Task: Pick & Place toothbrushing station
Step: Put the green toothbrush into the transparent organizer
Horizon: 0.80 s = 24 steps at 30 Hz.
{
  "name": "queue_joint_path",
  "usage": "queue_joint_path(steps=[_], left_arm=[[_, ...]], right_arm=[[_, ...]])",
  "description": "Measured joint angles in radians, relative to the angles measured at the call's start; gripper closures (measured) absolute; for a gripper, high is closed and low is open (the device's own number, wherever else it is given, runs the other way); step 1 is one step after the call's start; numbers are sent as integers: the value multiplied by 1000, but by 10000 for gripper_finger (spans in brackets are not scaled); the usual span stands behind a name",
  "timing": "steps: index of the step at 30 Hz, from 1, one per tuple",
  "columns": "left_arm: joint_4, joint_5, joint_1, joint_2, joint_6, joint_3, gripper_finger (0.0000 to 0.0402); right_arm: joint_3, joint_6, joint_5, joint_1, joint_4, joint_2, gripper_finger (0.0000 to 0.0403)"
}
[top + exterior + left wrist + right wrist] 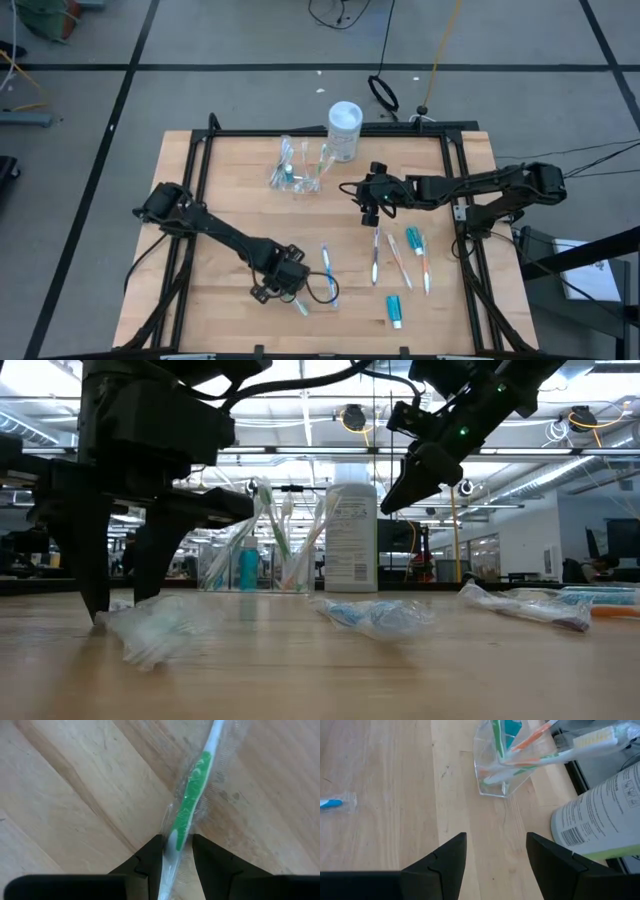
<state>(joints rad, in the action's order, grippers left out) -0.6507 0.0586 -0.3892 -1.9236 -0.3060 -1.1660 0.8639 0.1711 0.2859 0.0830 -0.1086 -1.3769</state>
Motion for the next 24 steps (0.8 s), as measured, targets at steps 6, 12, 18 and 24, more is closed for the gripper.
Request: queue_joint_path(steps=[6,12,18,24], left_arm=[[-8,50,20,14,-40,2,347],[-51,-15,22,74,-58,10,383],[-135,-149,26,225,0,8,377],[-237,-332,38,426,113,8,392]], right_arm=[[0,-1,-1,0,5,0,206],[0,-13,-2,0,7,0,206],[0,-54,-3,0,7,0,206],[0,-55,-3,0,20,-1,206]])
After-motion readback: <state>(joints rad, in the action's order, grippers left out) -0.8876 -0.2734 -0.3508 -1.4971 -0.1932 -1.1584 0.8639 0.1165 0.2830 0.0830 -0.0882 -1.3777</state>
